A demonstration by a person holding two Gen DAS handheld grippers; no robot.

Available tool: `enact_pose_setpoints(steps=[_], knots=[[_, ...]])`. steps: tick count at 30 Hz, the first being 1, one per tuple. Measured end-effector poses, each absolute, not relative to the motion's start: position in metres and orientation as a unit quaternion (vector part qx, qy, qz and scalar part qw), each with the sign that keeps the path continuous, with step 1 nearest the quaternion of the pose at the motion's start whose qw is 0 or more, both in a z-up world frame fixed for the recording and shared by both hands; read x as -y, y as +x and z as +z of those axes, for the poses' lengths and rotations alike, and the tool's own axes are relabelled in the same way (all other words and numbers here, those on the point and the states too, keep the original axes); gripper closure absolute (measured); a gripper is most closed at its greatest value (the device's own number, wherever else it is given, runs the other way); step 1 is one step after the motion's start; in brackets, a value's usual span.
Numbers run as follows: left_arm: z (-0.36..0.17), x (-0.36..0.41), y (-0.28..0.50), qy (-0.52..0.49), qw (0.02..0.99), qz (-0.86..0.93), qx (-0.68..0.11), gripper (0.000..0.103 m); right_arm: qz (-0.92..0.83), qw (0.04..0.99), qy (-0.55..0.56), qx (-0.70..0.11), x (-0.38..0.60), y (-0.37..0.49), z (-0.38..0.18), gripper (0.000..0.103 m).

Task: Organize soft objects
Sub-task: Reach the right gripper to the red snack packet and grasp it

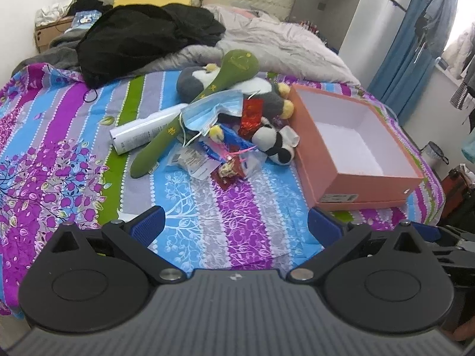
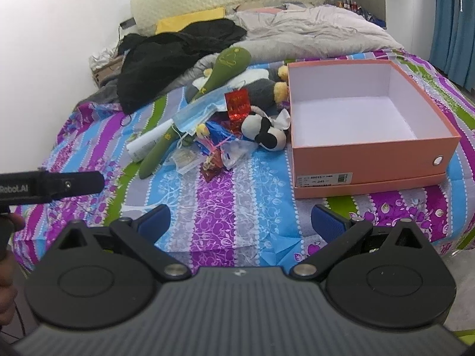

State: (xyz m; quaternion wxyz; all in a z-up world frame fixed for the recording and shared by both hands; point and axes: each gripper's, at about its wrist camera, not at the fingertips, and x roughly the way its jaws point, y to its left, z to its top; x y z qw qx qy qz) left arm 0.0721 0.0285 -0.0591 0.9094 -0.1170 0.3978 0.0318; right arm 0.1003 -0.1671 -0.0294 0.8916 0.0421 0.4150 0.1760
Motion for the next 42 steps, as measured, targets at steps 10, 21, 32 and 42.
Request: enact_pose_setpoints(steps=[10, 21, 32, 42], knots=[[-0.088, -0.056, 0.120, -0.117, 0.901, 0.033, -0.417, 0.000, 0.174, 0.872, 0.054, -0.454, 0.145, 0.142, -0.059, 0.005], [-0.135, -0.075, 0.169, -0.112, 0.894, 0.024, -0.433, 0.005, 0.197, 0.858, 0.064, -0.470, 0.115, 0.183, -0.084, 0.033], [-0.184, -0.100, 0.215, -0.090, 0.883, 0.037, -0.459, 0.011, 0.219, 0.855, 0.063, -0.465, 0.082, 0.227, -0.107, 0.037], [-0.216, -0.114, 0.258, -0.081, 0.881, 0.034, -0.464, 0.018, 0.211, 0.840, 0.083, -0.492, 0.061, 0.277, -0.141, 0.038]])
